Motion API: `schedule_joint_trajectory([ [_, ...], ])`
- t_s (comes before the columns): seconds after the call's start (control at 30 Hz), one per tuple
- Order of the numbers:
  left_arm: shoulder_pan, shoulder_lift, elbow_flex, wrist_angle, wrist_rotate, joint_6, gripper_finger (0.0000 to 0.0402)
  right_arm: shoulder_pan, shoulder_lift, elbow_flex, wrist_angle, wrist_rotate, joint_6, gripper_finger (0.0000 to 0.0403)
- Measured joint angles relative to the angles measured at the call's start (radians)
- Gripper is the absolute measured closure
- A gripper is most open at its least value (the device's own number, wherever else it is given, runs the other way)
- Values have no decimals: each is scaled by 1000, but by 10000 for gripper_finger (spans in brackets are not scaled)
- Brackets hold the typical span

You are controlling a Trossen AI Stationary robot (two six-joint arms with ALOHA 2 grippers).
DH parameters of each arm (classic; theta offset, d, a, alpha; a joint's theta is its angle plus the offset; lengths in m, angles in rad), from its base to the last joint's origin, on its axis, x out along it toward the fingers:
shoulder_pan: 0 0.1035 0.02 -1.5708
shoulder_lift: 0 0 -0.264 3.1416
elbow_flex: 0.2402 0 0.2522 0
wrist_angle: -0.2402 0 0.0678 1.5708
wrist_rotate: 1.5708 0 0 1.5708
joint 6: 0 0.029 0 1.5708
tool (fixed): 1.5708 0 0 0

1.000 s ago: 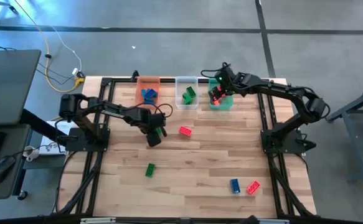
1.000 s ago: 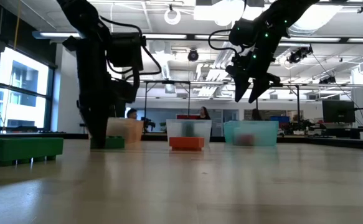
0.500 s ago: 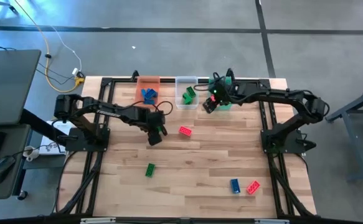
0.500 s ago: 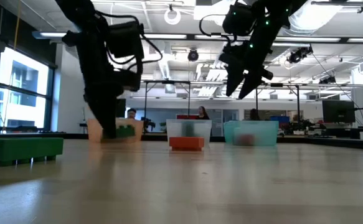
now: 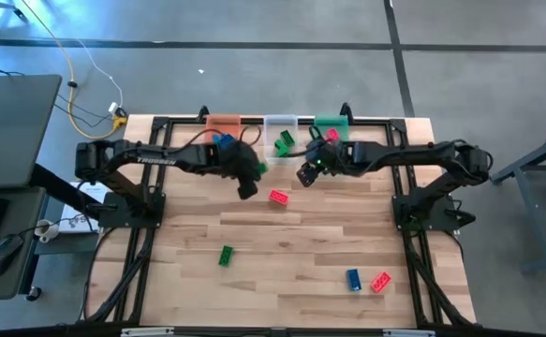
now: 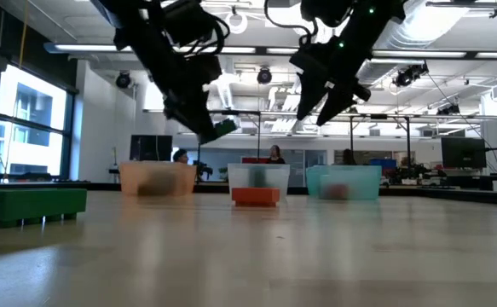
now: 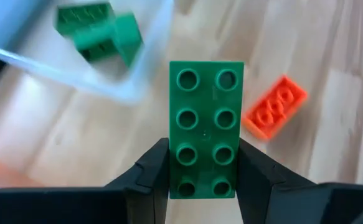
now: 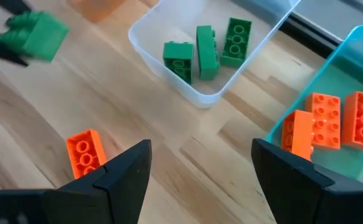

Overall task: Sort & place blocks by color
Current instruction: Put the green game piece into the bin

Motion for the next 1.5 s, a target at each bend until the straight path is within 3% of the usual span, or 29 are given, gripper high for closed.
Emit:
schedule_joint_trajectory([
  [0.47,162,20,32,245,68,174,292,103,0,0,1,235,151,139],
  [1.0,272,159,33,533,141,247,276,103,0,0,3,247,152,139],
  [1.5,287,303,176,458,135,258,254,136,0,0,3,247,167,139],
])
